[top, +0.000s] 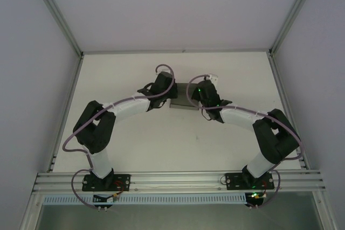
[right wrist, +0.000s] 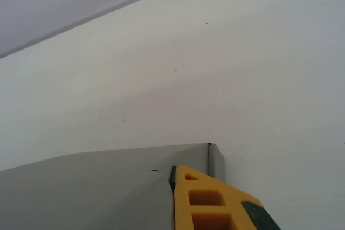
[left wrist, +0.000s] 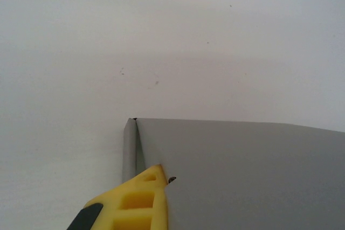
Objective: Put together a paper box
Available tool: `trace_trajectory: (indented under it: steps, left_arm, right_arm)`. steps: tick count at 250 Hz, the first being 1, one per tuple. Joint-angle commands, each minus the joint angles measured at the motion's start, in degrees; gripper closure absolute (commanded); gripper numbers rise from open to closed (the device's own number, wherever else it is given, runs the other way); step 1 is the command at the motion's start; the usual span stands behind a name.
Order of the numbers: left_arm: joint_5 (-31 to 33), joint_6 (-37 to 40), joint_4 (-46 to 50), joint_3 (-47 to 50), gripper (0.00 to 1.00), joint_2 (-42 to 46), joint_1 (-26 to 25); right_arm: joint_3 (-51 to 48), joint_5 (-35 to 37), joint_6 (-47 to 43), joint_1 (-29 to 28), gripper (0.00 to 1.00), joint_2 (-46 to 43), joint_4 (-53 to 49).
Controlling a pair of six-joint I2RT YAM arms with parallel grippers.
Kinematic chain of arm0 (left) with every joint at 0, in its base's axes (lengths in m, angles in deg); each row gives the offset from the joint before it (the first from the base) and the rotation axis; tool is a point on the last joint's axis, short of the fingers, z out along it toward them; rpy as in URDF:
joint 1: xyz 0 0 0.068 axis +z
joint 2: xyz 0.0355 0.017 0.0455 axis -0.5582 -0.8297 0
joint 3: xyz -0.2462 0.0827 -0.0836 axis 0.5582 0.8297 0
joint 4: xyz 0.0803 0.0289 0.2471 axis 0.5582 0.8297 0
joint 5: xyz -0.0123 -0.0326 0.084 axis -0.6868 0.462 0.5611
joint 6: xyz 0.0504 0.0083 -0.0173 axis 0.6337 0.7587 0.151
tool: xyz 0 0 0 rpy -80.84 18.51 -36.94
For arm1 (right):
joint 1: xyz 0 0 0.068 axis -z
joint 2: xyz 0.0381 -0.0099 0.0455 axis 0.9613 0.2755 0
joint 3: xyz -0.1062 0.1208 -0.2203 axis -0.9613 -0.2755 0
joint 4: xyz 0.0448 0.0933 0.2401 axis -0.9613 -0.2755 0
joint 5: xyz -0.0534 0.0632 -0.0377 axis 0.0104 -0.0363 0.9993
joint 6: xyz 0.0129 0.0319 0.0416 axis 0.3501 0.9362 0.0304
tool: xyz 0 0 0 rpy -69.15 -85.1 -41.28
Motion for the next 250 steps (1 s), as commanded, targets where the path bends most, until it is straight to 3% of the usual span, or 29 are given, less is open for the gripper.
trace_trajectory:
  steps: [1, 93, 197, 224, 236, 250]
  left_arm:
    - [-5.07, -1.47, 1.40, 4.10, 0.96, 0.39, -2.38]
    - [-1.87, -0.38, 5.58, 8.10, 0.95, 2.50, -2.90]
    - [-1.49, -0.14, 11.57, 9.54, 0.72, 10.36, -3.12]
    - [-2.77, -0.21, 14.52, 9.07, 0.71, 13.33, -3.08]
    - [-3.34, -0.21, 16.57, 8.38, 0.64, 14.98, -3.24]
    - [-3.58, -0.50, 20.17, 7.22, 0.49, 17.26, -3.08]
  right_arm:
    - [-3.29, -2.04, -2.28, -2.38, 1.00, 0.47, 1.41]
    - [-10.65, 3.05, -3.79, -5.87, 1.00, -0.44, 4.68]
    - [-11.47, 6.61, -5.05, -7.65, 1.00, -2.13, 0.60]
    - [-11.43, 7.88, -5.87, -8.23, 1.00, -2.58, -0.91]
    - [-11.61, 7.90, -6.26, -8.29, 1.00, -2.95, -0.98]
    - [-11.72, 8.08, -6.67, -8.42, 1.00, -3.26, -1.23]
